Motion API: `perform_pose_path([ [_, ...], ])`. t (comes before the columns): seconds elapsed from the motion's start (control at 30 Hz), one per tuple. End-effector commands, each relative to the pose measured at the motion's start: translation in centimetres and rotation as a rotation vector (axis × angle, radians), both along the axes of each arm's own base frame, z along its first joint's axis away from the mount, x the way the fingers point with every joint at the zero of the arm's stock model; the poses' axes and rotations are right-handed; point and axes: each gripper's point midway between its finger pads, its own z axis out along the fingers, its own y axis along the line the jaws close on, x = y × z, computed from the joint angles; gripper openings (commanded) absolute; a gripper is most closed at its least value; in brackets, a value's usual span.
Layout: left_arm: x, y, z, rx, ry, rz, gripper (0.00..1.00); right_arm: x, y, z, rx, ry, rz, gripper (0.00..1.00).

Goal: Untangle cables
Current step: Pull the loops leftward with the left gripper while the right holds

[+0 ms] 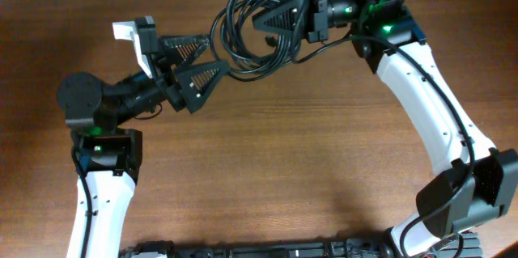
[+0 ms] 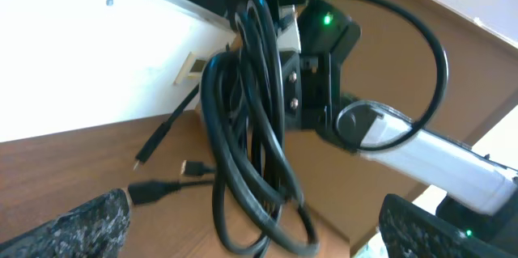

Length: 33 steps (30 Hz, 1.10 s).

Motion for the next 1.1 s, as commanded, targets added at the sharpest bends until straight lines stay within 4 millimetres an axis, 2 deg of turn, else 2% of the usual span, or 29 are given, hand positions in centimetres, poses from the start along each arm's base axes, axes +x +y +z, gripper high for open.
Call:
perform_pose_path([
  [0.0,0.5,0.4,1.1,-0.053,0.037,0.035,0.99,-0.8,1.7,-0.5,0.000,-0.007,0.055,0.04],
  [0.17,0.9,0.7,1.1,-0.061,0.039,0.063,1.00,-2.5,3.8,-0.7,-0.001,-0.003,0.115,0.04],
  [0.23,0.9,0.7,1.1,-0.060,0.040,0.063,0.94,-3.1,4.5,-0.7,0.001,-0.009,0.135,0.04],
  [0.27,0.9,0.7,1.1,-0.060,0.040,0.063,0.86,-3.4,4.7,-0.8,0.003,-0.020,0.144,0.04],
  [0.3,0.9,0.7,1.1,-0.060,0.040,0.063,0.71,-3.5,4.9,-0.8,0.003,-0.020,0.148,0.04],
  [0.33,0.9,0.7,1.1,-0.060,0.040,0.063,0.50,-3.5,4.9,-0.8,0.003,-0.019,0.150,0.04],
  [0.43,0.9,0.7,1.0,-0.060,0.047,0.063,0.19,-3.5,4.9,-0.8,0.003,-0.018,0.150,0.04],
  [0.5,1.0,0.7,0.7,-0.059,0.063,0.064,0.10,-3.5,4.9,-0.9,-0.001,-0.006,0.150,0.04],
  [0.53,1.1,0.7,0.6,-0.059,0.073,0.064,0.10,-3.5,4.9,-0.9,-0.003,-0.001,0.150,0.04],
  [0.6,1.1,0.7,0.3,-0.058,0.089,0.064,0.22,-3.4,4.8,-0.9,-0.003,-0.002,0.146,0.04],
  [0.67,1.0,0.6,0.3,-0.056,0.092,0.057,0.50,-3.4,4.8,-0.9,-0.003,-0.002,0.147,0.04],
  [0.7,1.0,0.6,0.3,-0.056,0.092,0.056,0.57,-3.4,4.8,-0.9,-0.002,-0.002,0.147,0.04],
  [0.73,0.9,0.6,0.3,-0.055,0.092,0.052,0.64,-3.4,4.8,-0.9,-0.002,-0.002,0.146,0.04],
  [0.8,0.7,0.4,0.2,-0.050,0.091,0.034,0.68,-3.0,4.4,-0.9,-0.002,-0.002,0.132,0.04],
  [0.87,0.2,0.1,0.1,-0.042,0.092,0.003,0.66,-2.3,3.6,-0.9,-0.003,-0.001,0.110,0.04],
  [1.0,0.1,0.1,0.1,-0.041,0.091,0.000,0.38,-1.6,2.7,-0.9,-0.003,-0.001,0.090,0.04],
  [1.07,0.3,0.2,0.1,-0.043,0.091,0.009,0.29,-1.9,2.6,-0.9,-0.002,-0.001,0.107,0.04],
])
